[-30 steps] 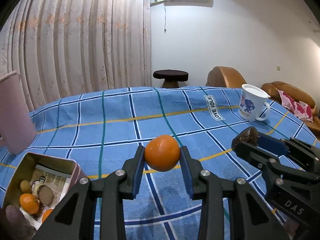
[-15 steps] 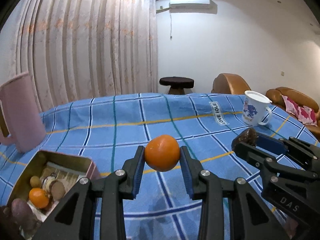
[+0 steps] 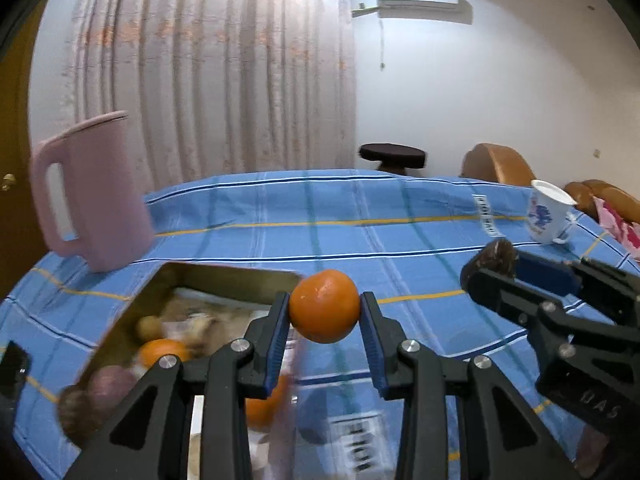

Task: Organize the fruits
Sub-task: 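Lower the orange and dark brown fruit into the tin box and open both grippers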

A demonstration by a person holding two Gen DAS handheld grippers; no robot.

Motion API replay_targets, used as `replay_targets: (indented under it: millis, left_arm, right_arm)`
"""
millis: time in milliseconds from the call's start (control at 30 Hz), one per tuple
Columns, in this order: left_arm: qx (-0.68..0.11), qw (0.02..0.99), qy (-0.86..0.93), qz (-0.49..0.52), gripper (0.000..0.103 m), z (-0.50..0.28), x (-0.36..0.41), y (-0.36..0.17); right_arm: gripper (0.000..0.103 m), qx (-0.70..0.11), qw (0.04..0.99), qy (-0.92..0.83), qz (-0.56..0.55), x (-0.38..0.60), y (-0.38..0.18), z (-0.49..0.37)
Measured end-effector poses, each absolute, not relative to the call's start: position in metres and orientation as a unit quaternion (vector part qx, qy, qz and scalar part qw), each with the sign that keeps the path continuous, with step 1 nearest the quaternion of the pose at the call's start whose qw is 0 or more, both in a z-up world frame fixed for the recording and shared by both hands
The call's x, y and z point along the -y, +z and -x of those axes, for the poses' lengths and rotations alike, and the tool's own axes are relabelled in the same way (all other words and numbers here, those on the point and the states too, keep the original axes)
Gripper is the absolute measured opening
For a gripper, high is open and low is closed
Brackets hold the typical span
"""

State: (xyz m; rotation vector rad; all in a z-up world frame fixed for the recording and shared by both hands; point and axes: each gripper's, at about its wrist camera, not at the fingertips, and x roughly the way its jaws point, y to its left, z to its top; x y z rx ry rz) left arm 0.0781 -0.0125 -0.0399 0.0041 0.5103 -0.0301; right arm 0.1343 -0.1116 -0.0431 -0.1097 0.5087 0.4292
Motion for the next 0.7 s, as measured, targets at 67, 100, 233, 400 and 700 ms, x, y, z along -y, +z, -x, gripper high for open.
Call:
replay_targets:
  millis: [67,100,233,400,700]
  left_arm:
    - [-0.252,0.968,0.0,-0.001,0.037,-0.074,-0.002,-0.037]
    - [-0.251,0.968,0.008,0.002,0.037,-0.071,-0.012,-0.034]
    - [-0.242,0.97,0.033,0.003,0.037,-0.061,-0.039,-0.023]
    - [-0.247,0.967,0.058,-0.002,0.037,-0.056,-0.063,-0.023]
    - [-0.269,0.96,0.076,0.005,0.037,-0.05,-0.087,-0.041]
  right_arm:
    - [0.041,-0.246,0.94,0.231,0.056,0.094,-0.038,-0.134]
    - [0.041,-0.244,0.937,0.241,0.057,0.085,-0.036,-0.135]
    - [0.041,-0.24,0.931,0.269,0.061,0.053,-0.03,-0.137]
    - [0.041,-0.239,0.922,0.295,0.072,0.021,-0.029,-0.137]
    - [0.041,-0.277,0.902,0.32,0.083,-0.014,-0.056,-0.146]
